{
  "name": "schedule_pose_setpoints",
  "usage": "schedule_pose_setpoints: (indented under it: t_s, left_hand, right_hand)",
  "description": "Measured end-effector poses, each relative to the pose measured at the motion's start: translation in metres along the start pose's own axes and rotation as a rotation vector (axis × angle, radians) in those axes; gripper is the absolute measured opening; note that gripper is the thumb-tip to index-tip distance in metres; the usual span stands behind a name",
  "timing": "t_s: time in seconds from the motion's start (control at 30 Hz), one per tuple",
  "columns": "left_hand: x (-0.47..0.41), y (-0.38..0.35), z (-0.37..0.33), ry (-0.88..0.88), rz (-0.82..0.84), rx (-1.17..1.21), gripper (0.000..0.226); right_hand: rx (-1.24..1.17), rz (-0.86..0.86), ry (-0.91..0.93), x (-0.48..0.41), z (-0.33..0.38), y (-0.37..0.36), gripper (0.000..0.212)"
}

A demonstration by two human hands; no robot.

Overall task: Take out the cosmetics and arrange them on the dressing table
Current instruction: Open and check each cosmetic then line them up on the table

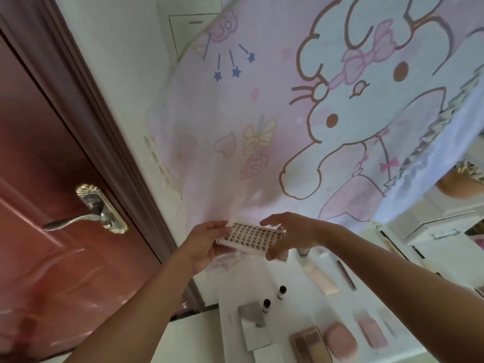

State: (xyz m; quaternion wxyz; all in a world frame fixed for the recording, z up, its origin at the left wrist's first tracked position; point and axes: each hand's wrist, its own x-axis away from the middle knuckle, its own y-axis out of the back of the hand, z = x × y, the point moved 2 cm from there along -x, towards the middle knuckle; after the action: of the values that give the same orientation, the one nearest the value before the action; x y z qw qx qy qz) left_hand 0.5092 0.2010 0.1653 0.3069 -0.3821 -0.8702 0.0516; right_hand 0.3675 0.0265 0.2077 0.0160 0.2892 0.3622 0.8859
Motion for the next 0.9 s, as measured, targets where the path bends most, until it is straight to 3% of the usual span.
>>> schedule_pose_setpoints:
  t_s: [0.07,0.2,0.3,0.47,0.7,0.77,0.9]
  left_hand:
    - [0.007,0.0,0.004,0.008,0.073,0.041,0.032]
    - [0.019,0.001,0.005,-0.028,0.196,-0.004,0.084]
    - [0.025,-0.013,0.011,-0.062,0.18,-0.038,0.082]
    - [0.028,-0.041,0.016,-0.117,0.143,0.097,0.1]
    - [0.036,-0.071,0.029,-0.215,0.003,0.275,0.064]
    - [0.041,-0.072,0.034,-0.232,-0.003,0.295,0.062]
    - [0.045,-0.074,0.03,-0.275,-0.02,0.307,0.058]
  right_hand:
    - [-0.062,0.016,0.002,0.0,-0.006,-0.001,0.083]
    - [-0.218,0.046,0.073,0.005,-0.01,0.009,0.077]
    - [-0.274,0.116,0.137,0.011,-0.012,0.017,0.072]
    - [-0.306,0.211,0.167,0.016,-0.026,0.031,0.06]
    - [-0.33,0.242,0.267,0.021,-0.04,0.036,0.056]
    - [-0.338,0.242,0.289,0.022,-0.041,0.036,0.063]
    - [-0.3,0.217,0.322,0.026,-0.037,0.038,0.055]
